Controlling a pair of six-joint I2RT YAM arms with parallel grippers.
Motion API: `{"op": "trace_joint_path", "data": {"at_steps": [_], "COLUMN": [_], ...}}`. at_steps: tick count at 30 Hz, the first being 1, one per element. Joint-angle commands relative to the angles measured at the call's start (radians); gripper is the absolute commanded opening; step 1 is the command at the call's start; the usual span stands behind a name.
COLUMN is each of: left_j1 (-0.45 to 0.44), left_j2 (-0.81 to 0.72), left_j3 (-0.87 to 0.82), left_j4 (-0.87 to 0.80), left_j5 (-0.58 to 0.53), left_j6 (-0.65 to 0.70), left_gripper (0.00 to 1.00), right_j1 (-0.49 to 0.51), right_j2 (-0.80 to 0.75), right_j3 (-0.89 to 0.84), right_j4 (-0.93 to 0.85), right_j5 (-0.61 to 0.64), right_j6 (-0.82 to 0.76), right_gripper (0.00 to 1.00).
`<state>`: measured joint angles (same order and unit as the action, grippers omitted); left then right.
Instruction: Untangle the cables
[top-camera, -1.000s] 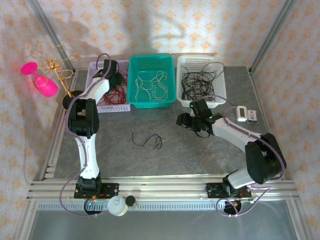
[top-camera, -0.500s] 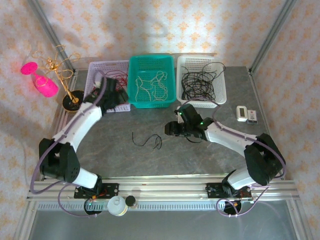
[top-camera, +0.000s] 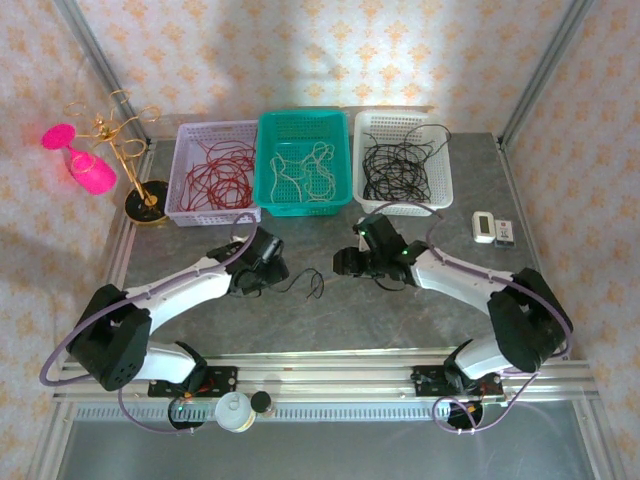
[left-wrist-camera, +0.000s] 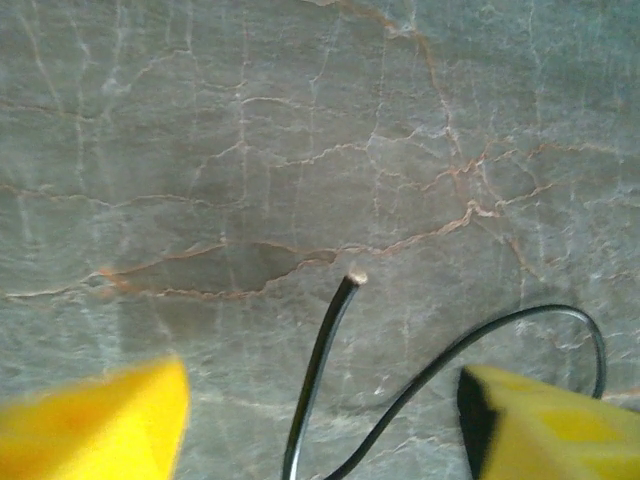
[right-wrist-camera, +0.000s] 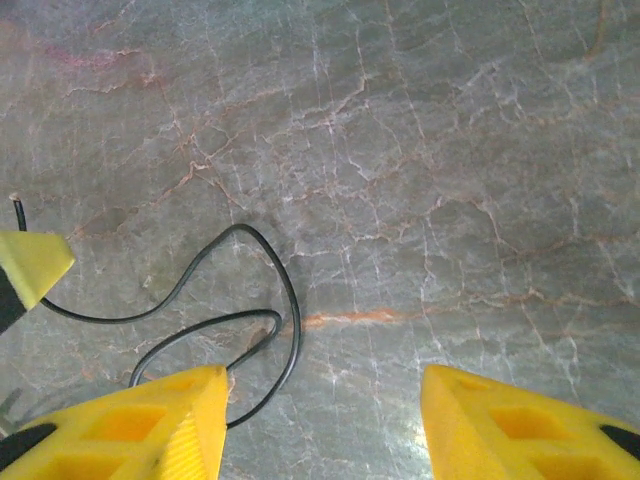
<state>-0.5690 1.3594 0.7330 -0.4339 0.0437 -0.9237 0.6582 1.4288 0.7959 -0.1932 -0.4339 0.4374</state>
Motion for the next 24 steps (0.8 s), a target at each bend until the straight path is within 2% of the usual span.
{"op": "trace_joint_path", "data": {"at_steps": [1, 4, 6, 9, 12, 16, 20, 24], "left_j1": [-0.009, -0.013, -0.036, -0.079, -0.103, -0.115, -0.114, -0.115], "left_j2": [0.031, 0.056, 0.043, -0.043, -0.162, -0.256, -0.260, -0.207], "left_j3": [-0.025, 0.003, 0.055, 0.119, 0.160, 0.276, 0.423, 0.569], "left_j4": [0.139, 0.181, 0.146, 0.089, 0.109, 0.099, 0.131, 0.138], "left_j5": [-0.049, -0.129, -0.185, -0.254, -0.247, -0.271, -0.305, -0.292], "left_j6": [-0.010, 0.018, 0.043, 0.085, 0.154, 0.224, 0.319, 0.417], "left_gripper": [0.37, 0.10, 0.00, 0.00, 0.00, 0.00, 0.00, 0.00], "right_j1": [-0.003, -0.003, -0.008, -0.050, -0.097, -0.106, -0.109, -0.108], "right_j2": [-0.063, -0.123, -0.175, -0.272, -0.382, -0.492, -0.501, -0.432], "right_j3": [-0.033, -0.074, -0.104, -0.172, -0.234, -0.224, -0.118, 0.023], "right_j4": [0.021, 0.055, 0.074, 0.123, 0.201, 0.269, 0.289, 0.274], "right_j5": [0.005, -0.009, -0.012, -0.059, -0.118, -0.142, -0.152, -0.179], "right_j6": [0.020, 0.039, 0.065, 0.142, 0.197, 0.168, 0.105, 0.039], "right_gripper": [0.54, 0.54, 0.56, 0.57, 0.58, 0.60, 0.61, 0.61]}}
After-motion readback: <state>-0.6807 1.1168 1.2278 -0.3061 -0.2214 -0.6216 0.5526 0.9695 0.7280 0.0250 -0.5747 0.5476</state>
